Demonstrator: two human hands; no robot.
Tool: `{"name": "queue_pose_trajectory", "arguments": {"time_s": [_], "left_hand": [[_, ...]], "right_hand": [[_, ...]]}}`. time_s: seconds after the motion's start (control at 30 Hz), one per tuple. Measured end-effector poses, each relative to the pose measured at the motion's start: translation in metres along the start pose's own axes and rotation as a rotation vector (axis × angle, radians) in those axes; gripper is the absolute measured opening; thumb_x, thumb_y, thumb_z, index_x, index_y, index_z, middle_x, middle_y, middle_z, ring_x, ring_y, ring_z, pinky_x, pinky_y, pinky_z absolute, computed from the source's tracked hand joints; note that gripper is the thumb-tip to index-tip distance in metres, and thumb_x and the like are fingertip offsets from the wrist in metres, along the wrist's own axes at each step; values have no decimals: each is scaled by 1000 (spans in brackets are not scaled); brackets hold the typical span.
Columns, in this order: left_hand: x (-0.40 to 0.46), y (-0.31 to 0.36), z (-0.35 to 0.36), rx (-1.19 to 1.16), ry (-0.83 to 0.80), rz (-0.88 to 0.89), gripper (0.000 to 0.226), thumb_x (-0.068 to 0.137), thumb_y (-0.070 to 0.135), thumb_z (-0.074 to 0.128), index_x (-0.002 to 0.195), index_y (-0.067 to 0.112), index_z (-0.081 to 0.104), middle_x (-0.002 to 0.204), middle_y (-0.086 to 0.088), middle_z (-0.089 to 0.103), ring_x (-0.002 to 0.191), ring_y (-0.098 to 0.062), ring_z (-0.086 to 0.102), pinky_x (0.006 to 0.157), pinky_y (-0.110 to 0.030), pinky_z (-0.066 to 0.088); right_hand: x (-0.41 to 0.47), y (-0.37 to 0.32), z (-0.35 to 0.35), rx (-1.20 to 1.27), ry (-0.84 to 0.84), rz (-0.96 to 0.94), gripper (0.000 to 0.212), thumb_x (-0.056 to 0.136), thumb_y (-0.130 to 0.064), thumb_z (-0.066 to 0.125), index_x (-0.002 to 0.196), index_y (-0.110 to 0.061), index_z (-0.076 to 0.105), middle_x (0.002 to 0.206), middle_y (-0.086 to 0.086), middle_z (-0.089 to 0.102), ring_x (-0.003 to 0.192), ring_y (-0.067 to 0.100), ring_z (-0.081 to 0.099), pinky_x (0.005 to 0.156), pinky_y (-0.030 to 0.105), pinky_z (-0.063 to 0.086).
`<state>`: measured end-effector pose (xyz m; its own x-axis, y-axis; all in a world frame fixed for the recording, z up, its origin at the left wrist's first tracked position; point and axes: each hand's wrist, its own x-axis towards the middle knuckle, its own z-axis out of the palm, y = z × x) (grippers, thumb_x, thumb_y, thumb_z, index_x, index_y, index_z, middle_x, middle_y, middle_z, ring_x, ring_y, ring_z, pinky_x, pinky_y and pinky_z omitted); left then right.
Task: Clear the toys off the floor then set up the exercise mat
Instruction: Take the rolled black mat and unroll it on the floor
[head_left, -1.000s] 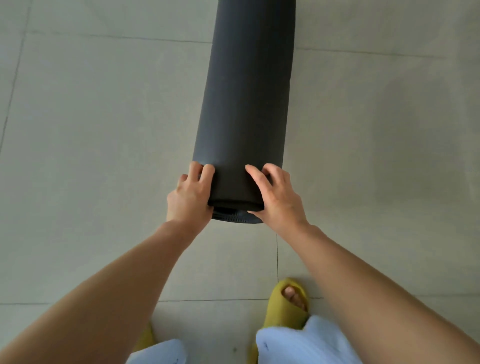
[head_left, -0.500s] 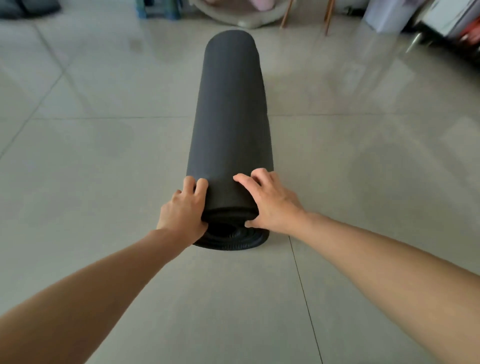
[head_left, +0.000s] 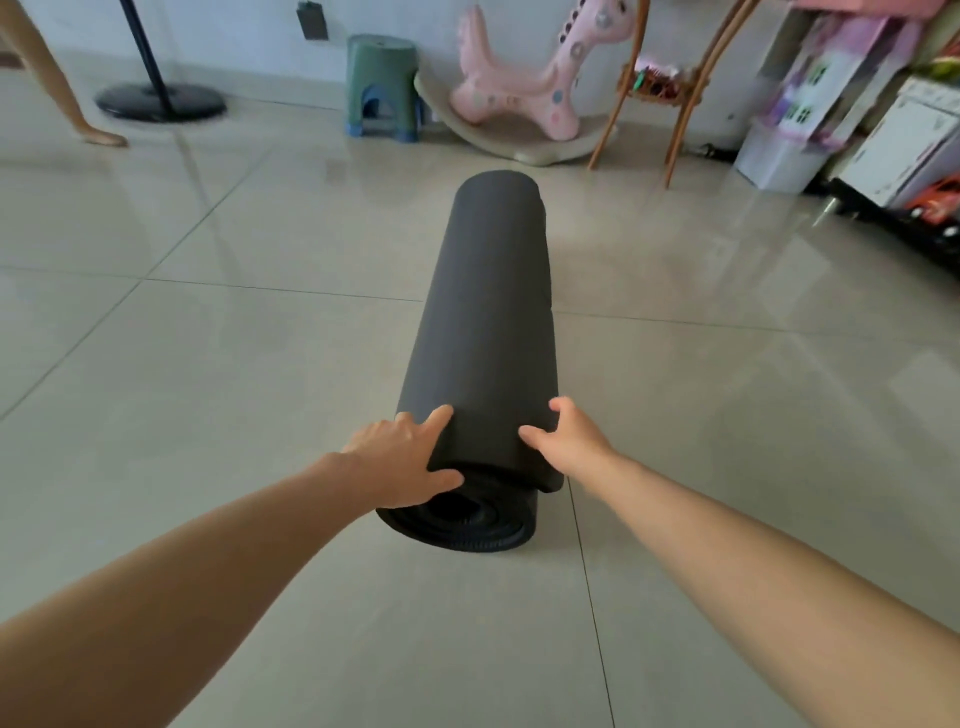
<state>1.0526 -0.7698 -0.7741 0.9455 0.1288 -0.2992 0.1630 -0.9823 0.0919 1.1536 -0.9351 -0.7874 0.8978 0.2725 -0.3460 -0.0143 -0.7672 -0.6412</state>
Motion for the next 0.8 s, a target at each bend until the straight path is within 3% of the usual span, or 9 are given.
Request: {"name": "queue_pose_trajectory", "arguments": {"time_s": [0.1,0.2,0.27,0.37,0.47,0.63,0.73,0.8], "left_hand": [[1,4,4,-22,-21,-22,77,87,62,40,147,28,4,128,-13,45,113,-34,52,91,-38,42],[3,0,5,-129,33,-66,77,83,66,44,143,24,20,131,-10,40,114,-33,50,92,-39,42],[5,1,6,-142,102,-32,74,81,65,48,136,19,30,138,-6,31,117,-29,48,93,-39,42],[4,10,6,-50,206,57,70,83,59,50,137,21,27,139,-3,31,117,-29,48,88,-40,42],[4,8,4,-18,323,1,52,93,40,44,137,20,26,129,-4,44,108,-33,55,78,-38,43],[1,-35,1,-368,543,-214,34,89,11,40,124,10,38,112,-17,60,93,-44,58,76,-43,43],[-7,-62,-1,-640,686,-444,32,87,3,38,120,7,39,101,-25,60,92,-46,56,74,-42,40],[-7,-85,5,-803,691,-646,32,87,1,35,120,3,36,104,-27,57,96,-47,54,76,-42,40]], "right_hand": [[0,4,6,237,-114,237,63,87,-44,59,134,-12,32,136,8,45,121,30,47,96,40,42],[-1,6,8,485,-185,320,39,85,-42,63,103,-13,45,108,6,54,100,26,55,82,38,52],[2,5,11,534,-71,282,31,81,-35,70,90,-13,50,97,3,57,93,23,56,76,32,52],[4,-7,18,567,184,150,36,79,-25,71,106,-5,57,103,8,65,83,21,58,67,25,44],[0,-38,18,648,291,-110,38,83,-13,63,119,-11,52,89,-2,63,65,6,55,54,11,44],[-7,-75,27,606,70,-327,40,93,-28,49,132,-19,48,102,-1,59,74,11,60,62,20,51],[-12,-75,47,199,-34,-466,43,95,-34,44,136,-20,45,120,0,56,111,16,54,97,28,42],[-14,-70,64,-145,-87,-555,48,95,-36,44,140,-20,39,137,3,47,127,18,42,108,35,31]]}}
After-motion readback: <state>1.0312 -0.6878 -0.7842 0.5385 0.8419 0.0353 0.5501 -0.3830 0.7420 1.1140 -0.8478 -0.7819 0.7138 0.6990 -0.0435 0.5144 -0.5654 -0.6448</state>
